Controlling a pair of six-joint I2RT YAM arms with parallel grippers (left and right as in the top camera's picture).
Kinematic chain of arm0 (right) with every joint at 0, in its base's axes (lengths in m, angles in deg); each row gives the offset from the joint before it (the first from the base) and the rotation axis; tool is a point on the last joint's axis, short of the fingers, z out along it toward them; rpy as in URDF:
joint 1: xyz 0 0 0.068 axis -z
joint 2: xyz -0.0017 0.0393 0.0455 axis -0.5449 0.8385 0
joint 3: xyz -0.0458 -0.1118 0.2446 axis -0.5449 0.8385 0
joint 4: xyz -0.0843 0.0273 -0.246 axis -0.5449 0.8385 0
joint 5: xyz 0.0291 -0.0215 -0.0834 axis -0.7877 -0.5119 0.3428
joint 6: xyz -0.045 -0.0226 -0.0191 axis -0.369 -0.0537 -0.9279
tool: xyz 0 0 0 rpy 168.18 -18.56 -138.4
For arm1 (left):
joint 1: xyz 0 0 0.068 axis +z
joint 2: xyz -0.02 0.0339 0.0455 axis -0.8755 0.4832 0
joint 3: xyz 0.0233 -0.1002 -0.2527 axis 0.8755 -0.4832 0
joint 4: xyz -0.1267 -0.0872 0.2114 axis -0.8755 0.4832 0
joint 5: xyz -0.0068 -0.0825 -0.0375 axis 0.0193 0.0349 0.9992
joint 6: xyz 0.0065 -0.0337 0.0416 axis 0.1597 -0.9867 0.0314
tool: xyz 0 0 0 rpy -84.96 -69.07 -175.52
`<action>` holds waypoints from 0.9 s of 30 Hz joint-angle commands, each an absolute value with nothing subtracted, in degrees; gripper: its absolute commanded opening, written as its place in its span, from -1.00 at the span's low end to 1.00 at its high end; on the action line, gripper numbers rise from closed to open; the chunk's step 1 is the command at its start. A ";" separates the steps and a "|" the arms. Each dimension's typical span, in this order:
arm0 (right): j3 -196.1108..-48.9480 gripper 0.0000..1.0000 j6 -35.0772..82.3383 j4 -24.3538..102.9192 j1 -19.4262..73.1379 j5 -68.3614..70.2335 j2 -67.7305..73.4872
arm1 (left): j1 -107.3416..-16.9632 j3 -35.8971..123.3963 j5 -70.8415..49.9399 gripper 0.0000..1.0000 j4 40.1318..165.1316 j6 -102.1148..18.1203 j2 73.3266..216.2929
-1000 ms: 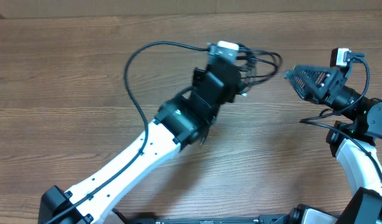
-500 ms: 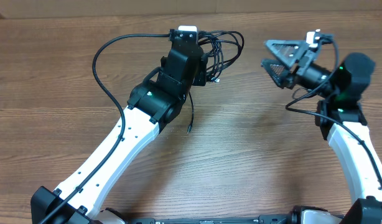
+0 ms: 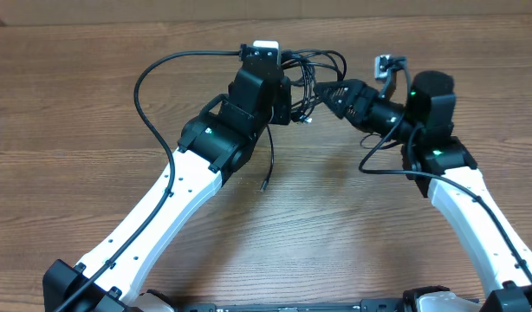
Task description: Untangle cables
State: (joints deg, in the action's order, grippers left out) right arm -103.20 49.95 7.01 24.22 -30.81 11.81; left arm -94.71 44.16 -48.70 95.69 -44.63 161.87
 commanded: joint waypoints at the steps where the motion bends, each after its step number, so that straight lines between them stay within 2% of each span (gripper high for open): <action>1: -104.95 0.79 46.91 7.51 23.17 -19.53 11.63 | -94.49 45.69 -42.25 -0.92 95.67 -47.25 159.60; 4: -104.95 0.78 46.93 6.77 23.11 -15.42 11.63 | -94.49 45.69 -40.79 -0.92 96.81 -48.48 159.60; 11: -104.95 0.76 46.93 2.62 23.11 -15.66 11.63 | -94.49 45.69 -40.74 -0.92 98.95 -49.46 159.60; 13: -104.95 0.57 46.91 2.51 23.11 -14.51 11.63 | -94.49 45.69 -38.97 -0.92 98.75 -51.21 159.60; 16: -104.92 0.14 46.49 2.73 23.11 -12.87 11.63 | -94.49 45.69 -34.43 -0.92 97.83 -53.00 159.60; 18: -104.92 -0.07 45.57 2.73 23.11 -12.89 11.63 | -94.49 45.69 -32.13 -0.92 97.05 -53.16 159.60; 19: -104.92 -0.29 45.60 2.97 23.11 -12.89 11.63 | -94.49 45.69 -31.50 -0.92 96.61 -53.16 159.60; 24: -104.92 -0.92 43.48 4.32 23.13 -12.43 11.63 | -94.49 45.69 -29.20 -0.92 95.12 -53.13 159.60; 27: -104.92 -0.92 42.19 4.89 23.17 -11.77 11.63 | -94.49 45.69 -29.20 -0.92 95.19 -52.81 159.60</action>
